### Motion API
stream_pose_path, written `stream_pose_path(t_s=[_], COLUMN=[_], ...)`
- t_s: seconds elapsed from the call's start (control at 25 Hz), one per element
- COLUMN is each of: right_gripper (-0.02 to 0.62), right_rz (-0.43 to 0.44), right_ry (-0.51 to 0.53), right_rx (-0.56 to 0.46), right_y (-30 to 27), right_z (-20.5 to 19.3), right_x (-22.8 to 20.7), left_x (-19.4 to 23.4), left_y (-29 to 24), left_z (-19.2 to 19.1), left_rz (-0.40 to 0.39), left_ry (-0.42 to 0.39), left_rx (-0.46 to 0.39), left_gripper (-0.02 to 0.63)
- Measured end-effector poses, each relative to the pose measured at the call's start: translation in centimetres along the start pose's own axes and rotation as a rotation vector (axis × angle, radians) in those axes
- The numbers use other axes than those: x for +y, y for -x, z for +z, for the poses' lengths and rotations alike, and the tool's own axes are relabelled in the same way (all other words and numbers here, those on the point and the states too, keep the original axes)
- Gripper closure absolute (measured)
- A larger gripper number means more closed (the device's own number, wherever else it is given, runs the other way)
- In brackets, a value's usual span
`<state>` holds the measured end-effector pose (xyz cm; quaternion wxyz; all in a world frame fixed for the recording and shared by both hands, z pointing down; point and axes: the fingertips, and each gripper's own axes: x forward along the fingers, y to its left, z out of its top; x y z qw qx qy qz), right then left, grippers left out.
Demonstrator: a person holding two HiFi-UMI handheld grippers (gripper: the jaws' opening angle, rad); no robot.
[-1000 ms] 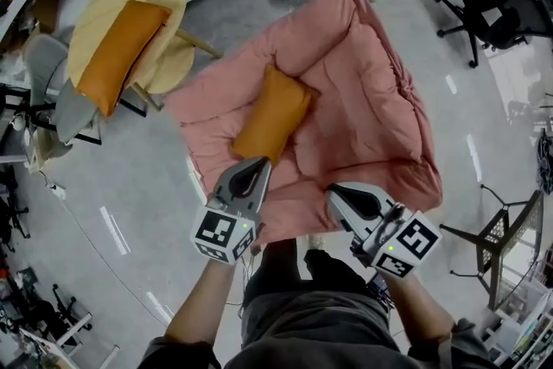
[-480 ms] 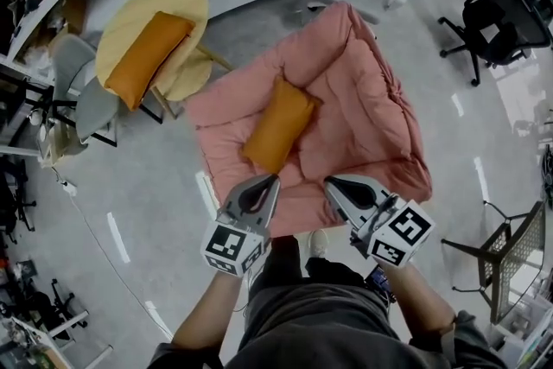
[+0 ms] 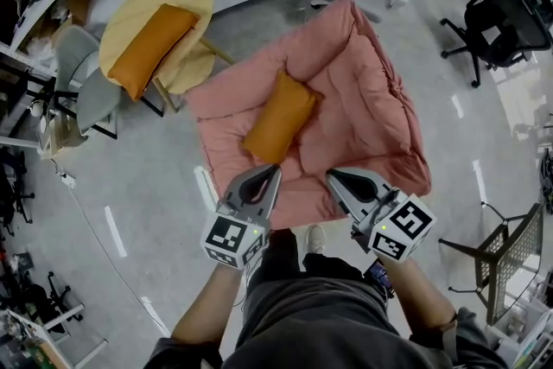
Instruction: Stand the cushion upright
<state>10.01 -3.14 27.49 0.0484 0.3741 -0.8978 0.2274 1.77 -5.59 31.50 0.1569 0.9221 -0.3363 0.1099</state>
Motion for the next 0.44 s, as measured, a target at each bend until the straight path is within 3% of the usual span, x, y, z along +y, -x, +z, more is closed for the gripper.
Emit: stream_pose_path(t_s=[0.44], right_gripper=[0.58], right_rz=[-0.008], right_ry=[0.012], right_rx=[0.004], right_y=[-0.28], right_z=[0.11], right_x=[-0.08], left_x=[0.53], left_y=[0.24], left_z=[-0.54], left_rz=[0.006], left_ry=[0.017], left_rx=[0.01], left_gripper=[0.597])
